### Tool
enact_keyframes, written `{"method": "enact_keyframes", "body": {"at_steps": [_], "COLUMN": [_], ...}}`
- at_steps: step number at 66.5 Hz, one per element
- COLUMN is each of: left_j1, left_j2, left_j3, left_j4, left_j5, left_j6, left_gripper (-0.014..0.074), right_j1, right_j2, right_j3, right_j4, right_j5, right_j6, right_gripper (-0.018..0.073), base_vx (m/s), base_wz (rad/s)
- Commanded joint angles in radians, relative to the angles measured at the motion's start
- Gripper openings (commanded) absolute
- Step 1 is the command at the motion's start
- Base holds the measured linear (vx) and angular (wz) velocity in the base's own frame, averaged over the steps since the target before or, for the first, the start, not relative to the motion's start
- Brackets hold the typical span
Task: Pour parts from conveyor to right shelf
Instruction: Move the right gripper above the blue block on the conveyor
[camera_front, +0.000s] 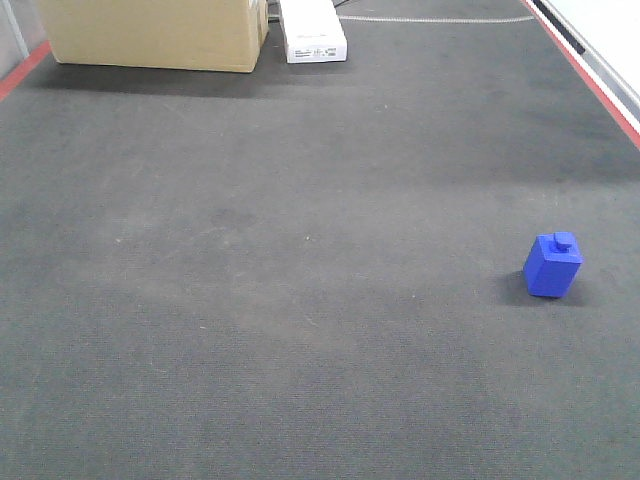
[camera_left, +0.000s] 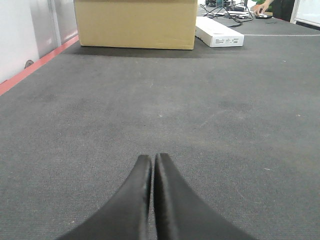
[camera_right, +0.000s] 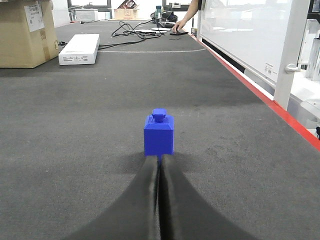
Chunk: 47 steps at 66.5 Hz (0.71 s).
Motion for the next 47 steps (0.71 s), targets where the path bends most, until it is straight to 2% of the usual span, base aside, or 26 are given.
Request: {"method": "enact_keyframes", "body": {"at_steps": [1, 47], "left_j1": [-0.006, -0.006], "left_j2": [-0.010, -0.010], "left_j3": [-0.019, -0.019], "left_j4": [-0.008, -0.008], "left_j5": [-0.079, -0.079], "left_j6": [-0.008, -0.008], "left_gripper": [-0.0006, -0.0006], "right_j1": [-0.004, -0.004], "right_j2": [-0.013, -0.013], "right_j3": [0.008, 0.008], "right_j4": [-0.010, -0.010], "right_j5": [-0.069, -0.069], "right_j6": [-0.003, -0.003], "right_gripper": [-0.0009, -0.0009], "base_vx": [0.00, 0.00], "base_wz": [0.00, 0.00]}}
